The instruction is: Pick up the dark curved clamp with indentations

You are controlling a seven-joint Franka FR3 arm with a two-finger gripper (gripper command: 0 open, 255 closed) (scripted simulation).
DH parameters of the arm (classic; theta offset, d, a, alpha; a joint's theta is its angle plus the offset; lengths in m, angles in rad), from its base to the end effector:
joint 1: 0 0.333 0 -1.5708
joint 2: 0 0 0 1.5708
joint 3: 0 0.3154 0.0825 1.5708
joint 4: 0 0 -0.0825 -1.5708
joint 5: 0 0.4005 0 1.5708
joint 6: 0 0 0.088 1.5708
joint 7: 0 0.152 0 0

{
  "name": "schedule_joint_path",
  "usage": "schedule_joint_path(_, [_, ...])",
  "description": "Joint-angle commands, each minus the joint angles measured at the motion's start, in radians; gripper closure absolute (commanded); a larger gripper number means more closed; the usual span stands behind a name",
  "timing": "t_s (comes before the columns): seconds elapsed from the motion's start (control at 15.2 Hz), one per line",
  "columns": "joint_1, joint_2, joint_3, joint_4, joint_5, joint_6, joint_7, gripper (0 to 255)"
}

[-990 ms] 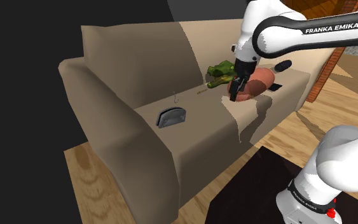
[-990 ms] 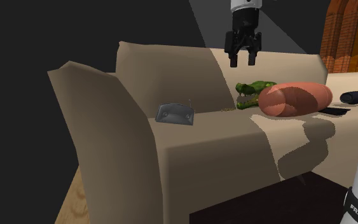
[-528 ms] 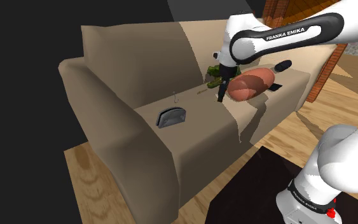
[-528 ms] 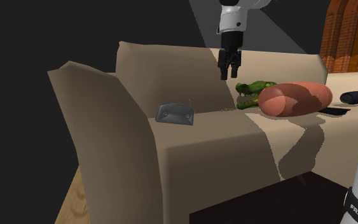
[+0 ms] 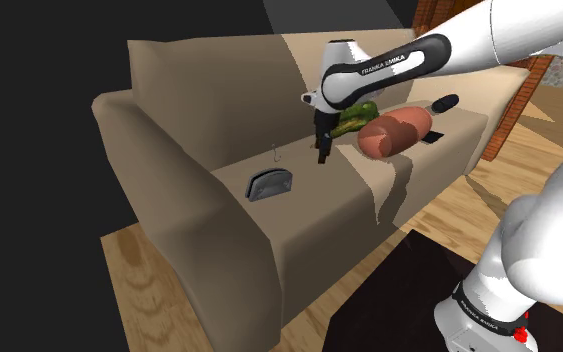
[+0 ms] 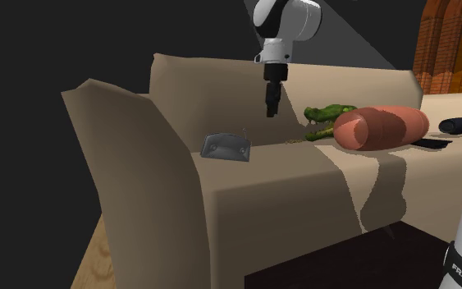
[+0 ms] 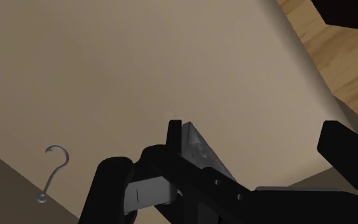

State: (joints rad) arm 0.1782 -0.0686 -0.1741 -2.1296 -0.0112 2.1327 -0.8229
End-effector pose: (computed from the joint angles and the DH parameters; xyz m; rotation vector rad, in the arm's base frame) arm 0.5516 0.0009 0.3917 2.8478 1.2592 0.1024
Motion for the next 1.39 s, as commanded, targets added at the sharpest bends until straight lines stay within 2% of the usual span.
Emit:
schedule_joint_path(0.0, [0.011, 0.083, 0.002, 0.071, 0.031, 0.009, -0.097, 0])
schedule_joint_path(0.33, [0.017, 0.265, 0.032, 0.234, 0.094, 0.017, -0.309, 0])
schedule_joint_path(0.66, [0.016, 0.422, 0.081, 0.394, 0.126, 0.001, -0.478, 0])
schedule_joint_path(1.25, [0.014, 0.466, 0.085, 0.352, 0.135, 0.086, -0.488, 0])
schedule_joint_path(1.32, [0.014, 0.465, 0.085, 0.351, 0.135, 0.087, -0.488, 255])
